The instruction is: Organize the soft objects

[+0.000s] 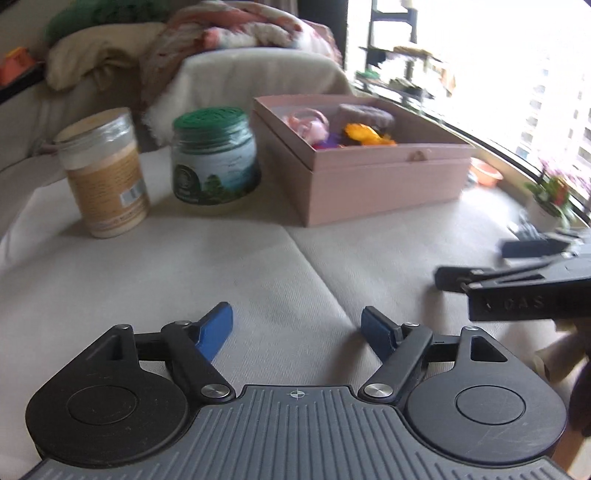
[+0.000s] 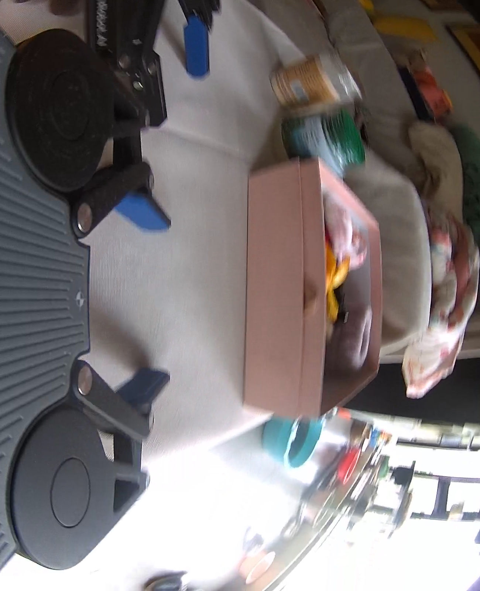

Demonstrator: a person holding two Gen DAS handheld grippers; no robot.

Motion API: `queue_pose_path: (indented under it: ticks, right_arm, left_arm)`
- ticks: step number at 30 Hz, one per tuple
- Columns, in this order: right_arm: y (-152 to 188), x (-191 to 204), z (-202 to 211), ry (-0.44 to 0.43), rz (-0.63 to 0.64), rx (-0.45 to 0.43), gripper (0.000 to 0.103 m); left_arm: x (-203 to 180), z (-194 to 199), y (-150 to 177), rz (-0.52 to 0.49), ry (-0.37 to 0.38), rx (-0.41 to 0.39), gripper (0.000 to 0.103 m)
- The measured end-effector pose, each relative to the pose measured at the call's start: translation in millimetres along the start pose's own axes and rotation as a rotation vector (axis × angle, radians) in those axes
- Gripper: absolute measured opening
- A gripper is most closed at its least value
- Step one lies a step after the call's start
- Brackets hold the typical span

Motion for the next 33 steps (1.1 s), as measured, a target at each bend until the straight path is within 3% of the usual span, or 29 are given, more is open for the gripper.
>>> queue_pose_path:
  ticks: [4, 8, 33]
  right_arm:
    - [3.0, -4.9, -2.3, 0.022, -0.008, -0.025, 0.103]
    - [5.5, -7.1, -2.7, 0.024, -0.016, -0.073, 0.103]
    - [-1.7, -6.9, -9.7, 0.018, -0.009, -0.071, 0.103]
  left_arm:
    - [-6.5, -5.3, 1.0, 0.045, -0.102, -0.059, 0.082]
    - [-5.3, -10.9, -3.0, 0.077, -0.137, -0.065, 0.082]
    - [-3.9, -10.7, -3.8, 0.078, -0.137, -0.064, 0.082]
Point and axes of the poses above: each gripper's, at about its wrist camera, not at the fingertips, and z roughly against the way its jaws point, x to its left, y to its underside, the point moved 5 cm from there along -z, roughly the way its jaws point, and after that the axes turned 3 degrees about -z, right-handed, at the moved point
